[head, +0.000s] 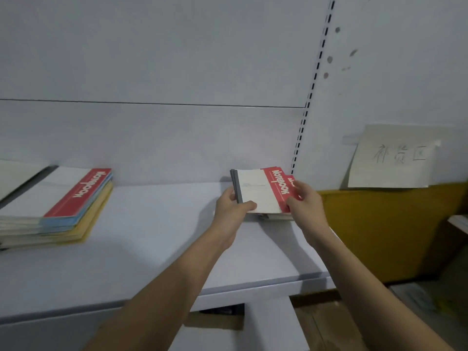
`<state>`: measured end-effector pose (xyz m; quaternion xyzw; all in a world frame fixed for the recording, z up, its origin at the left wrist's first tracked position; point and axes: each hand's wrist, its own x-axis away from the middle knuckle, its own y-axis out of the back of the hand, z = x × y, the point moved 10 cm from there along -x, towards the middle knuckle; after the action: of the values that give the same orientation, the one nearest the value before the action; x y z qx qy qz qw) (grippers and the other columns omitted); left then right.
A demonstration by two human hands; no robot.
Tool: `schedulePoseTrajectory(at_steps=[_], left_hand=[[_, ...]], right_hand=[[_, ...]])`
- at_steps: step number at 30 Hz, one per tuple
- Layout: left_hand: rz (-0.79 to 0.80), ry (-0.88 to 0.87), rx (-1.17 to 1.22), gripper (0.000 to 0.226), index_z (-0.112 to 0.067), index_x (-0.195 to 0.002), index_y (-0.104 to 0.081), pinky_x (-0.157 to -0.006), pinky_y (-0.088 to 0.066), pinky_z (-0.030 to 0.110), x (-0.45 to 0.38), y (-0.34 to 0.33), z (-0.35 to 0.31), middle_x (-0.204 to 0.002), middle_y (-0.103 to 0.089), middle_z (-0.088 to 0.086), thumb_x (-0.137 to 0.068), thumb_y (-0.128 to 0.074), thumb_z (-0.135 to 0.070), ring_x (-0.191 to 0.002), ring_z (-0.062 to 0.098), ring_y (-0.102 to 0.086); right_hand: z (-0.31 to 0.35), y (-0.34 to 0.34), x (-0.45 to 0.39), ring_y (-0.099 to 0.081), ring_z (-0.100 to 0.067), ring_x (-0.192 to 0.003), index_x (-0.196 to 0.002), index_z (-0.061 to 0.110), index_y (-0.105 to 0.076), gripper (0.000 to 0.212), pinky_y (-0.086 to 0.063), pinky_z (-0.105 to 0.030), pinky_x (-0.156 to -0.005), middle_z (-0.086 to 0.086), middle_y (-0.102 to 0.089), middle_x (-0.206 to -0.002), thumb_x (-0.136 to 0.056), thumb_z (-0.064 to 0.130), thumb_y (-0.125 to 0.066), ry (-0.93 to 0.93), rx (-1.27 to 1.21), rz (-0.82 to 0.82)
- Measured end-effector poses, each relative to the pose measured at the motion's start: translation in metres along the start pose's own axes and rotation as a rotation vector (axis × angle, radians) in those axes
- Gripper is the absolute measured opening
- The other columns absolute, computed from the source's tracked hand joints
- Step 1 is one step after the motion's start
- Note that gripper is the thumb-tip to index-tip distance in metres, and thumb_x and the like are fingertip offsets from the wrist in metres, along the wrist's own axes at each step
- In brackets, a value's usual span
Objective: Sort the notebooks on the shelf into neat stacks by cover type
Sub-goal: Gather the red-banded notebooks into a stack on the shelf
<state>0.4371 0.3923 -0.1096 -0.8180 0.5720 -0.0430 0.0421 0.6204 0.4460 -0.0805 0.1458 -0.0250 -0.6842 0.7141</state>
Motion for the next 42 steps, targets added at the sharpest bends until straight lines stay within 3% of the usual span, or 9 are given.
schedulePoseTrajectory(at_steps=[4,6,9,12,14,26,31,35,42], left_hand=[[-0.007,-0.077,-0.122,0.038,-0.026,-0.108,-0.049,-0.057,-0.045,0.005,-0.011,-0.035,0.000,-0.102,-0.059,-0.016,-0.087,-0.064,0.001,-0.087,-0.005,-0.056],[0.002,-0.107,-0.239,0.045,-0.028,-0.124,-0.047,-0.063,-0.049,0.007,-0.018,-0.045,0.005,-0.102,-0.056,-0.019,-0.089,-0.065,-0.006,-0.091,-0.004,-0.056],[0.000,-0.168,-0.484,0.050,-0.022,-0.135,-0.052,-0.096,-0.051,0.029,-0.022,-0.050,0.017,-0.124,-0.060,-0.014,-0.088,-0.067,-0.025,-0.114,0.008,-0.058],[0.009,-0.187,-0.602,0.069,-0.020,-0.141,-0.047,-0.112,-0.036,0.035,-0.020,-0.052,0.025,-0.141,-0.043,-0.015,-0.081,-0.068,-0.047,-0.132,0.008,-0.041],[0.017,-0.201,-0.665,0.073,-0.013,-0.143,-0.044,-0.111,-0.033,0.029,-0.022,-0.053,0.029,-0.138,-0.038,-0.015,-0.082,-0.073,-0.038,-0.132,0.008,-0.037],[-0.043,-0.300,-0.811,0.067,-0.013,-0.139,-0.047,-0.100,-0.041,0.035,-0.027,-0.056,0.023,-0.131,-0.055,0.002,-0.080,-0.077,-0.028,-0.121,0.022,-0.047],[-0.035,-0.333,-0.788,0.068,-0.018,-0.138,-0.045,-0.105,-0.039,0.037,-0.011,-0.046,0.010,-0.134,-0.051,-0.002,-0.080,-0.075,-0.036,-0.129,0.021,-0.042],[-0.112,-0.409,-0.900,0.054,-0.021,-0.144,-0.040,-0.113,-0.020,0.023,0.017,0.015,-0.025,-0.148,-0.040,-0.006,-0.096,-0.052,-0.043,-0.138,0.011,-0.027],[-0.303,-0.302,-1.199,0.047,-0.026,-0.138,-0.049,-0.112,-0.027,0.035,0.041,0.218,-0.091,-0.144,-0.048,-0.005,-0.098,-0.042,-0.049,-0.136,0.018,-0.035]], right_hand=[[-0.027,0.023,-0.027,-0.059,-0.015,-0.109,-0.140,0.015,-0.045,0.046,-0.056,-0.043,-0.088,0.001,-0.060,-0.124,-0.095,0.014,-0.054,0.007,0.120,-0.010],[-0.034,0.028,-0.034,-0.057,-0.016,-0.110,-0.139,0.016,-0.046,0.045,-0.055,-0.044,-0.090,0.002,-0.059,-0.125,-0.095,0.019,-0.056,0.026,0.210,-0.036],[-0.044,0.029,-0.042,-0.055,-0.020,-0.111,-0.130,0.019,-0.050,0.039,-0.047,-0.046,-0.096,0.003,-0.061,-0.117,-0.094,0.031,-0.055,0.090,0.448,-0.079],[-0.062,0.025,-0.046,-0.060,-0.018,-0.097,-0.120,0.023,-0.051,0.028,-0.048,-0.034,-0.076,0.004,-0.063,-0.108,-0.094,0.033,-0.049,0.075,0.437,-0.041],[-0.066,0.021,-0.049,-0.058,-0.014,-0.089,-0.122,0.022,-0.051,0.029,-0.045,-0.030,-0.070,0.008,-0.061,-0.103,-0.095,0.031,-0.048,0.088,0.438,-0.011],[-0.074,0.016,-0.053,-0.061,-0.019,-0.100,-0.136,0.027,-0.042,0.041,-0.049,-0.039,-0.085,0.005,-0.063,-0.117,-0.097,0.043,-0.041,0.053,0.533,0.062],[-0.044,0.030,-0.039,-0.053,-0.021,-0.117,-0.138,0.018,-0.044,0.042,-0.049,-0.038,-0.091,-0.004,-0.054,-0.133,-0.100,0.035,-0.046,0.130,0.371,-0.147],[0.017,-0.002,-0.010,-0.050,-0.023,-0.121,-0.134,0.014,-0.052,0.037,-0.043,-0.038,-0.101,-0.006,-0.055,-0.132,-0.098,0.022,-0.047,0.407,0.340,-0.203],[0.084,-0.199,0.065,-0.053,-0.004,-0.106,-0.132,0.025,-0.053,0.037,-0.047,-0.030,-0.094,0.011,-0.056,-0.126,-0.097,0.032,-0.048,0.443,0.285,0.310]])
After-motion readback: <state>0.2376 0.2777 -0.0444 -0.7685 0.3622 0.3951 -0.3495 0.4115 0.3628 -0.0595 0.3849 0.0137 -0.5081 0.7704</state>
